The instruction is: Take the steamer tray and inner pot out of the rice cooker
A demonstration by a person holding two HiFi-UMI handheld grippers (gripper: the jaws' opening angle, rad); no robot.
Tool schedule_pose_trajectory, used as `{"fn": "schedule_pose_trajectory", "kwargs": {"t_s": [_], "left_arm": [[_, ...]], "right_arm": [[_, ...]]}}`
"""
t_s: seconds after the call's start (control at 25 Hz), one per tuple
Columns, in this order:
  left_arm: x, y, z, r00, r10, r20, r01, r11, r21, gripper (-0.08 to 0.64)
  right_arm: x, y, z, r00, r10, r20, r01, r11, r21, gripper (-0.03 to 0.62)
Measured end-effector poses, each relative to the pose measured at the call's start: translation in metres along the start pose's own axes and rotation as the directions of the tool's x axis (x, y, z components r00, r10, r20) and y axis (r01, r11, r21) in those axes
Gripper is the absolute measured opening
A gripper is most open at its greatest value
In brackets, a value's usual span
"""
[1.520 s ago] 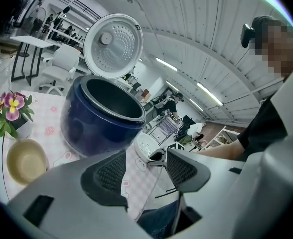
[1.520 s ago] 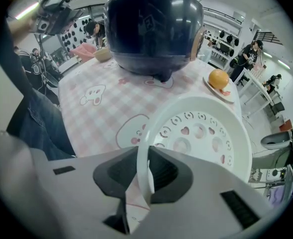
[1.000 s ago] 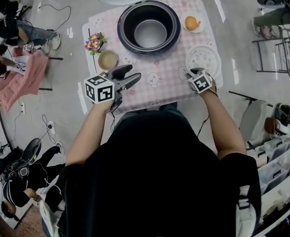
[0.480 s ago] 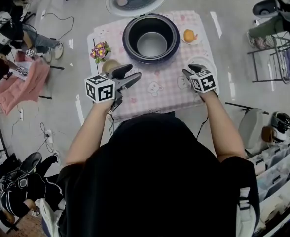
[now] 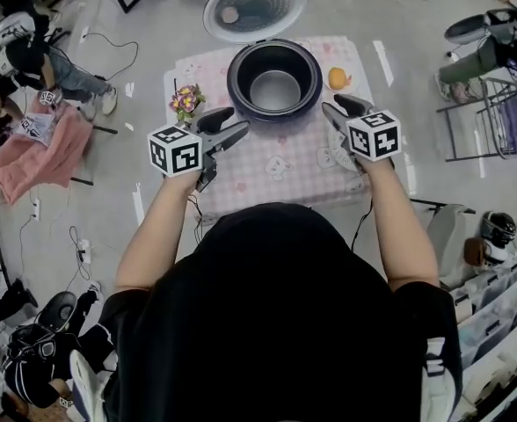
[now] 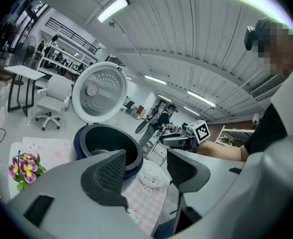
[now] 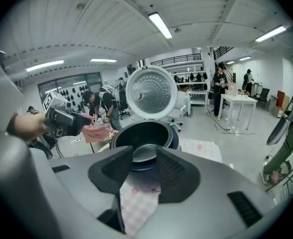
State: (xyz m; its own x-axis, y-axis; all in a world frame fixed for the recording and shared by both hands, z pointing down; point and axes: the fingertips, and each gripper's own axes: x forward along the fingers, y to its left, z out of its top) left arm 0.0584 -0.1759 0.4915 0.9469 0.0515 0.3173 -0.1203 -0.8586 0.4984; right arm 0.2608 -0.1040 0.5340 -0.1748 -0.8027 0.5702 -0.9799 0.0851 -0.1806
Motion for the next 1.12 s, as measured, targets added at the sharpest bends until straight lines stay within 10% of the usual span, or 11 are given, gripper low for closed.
{"fn": "schedule_pose_trajectory", "kwargs": {"t_s": [1.12], "left_arm": [[0.034, 0.080, 0.006, 0.967, 0.241, -0.084, -0.226, 0.961, 0.158, 0.264]], "right_arm": [[0.047, -0.025, 0.010, 0.999, -0.008, -0.033, 0.010, 0.996, 0.084, 0.160]]}}
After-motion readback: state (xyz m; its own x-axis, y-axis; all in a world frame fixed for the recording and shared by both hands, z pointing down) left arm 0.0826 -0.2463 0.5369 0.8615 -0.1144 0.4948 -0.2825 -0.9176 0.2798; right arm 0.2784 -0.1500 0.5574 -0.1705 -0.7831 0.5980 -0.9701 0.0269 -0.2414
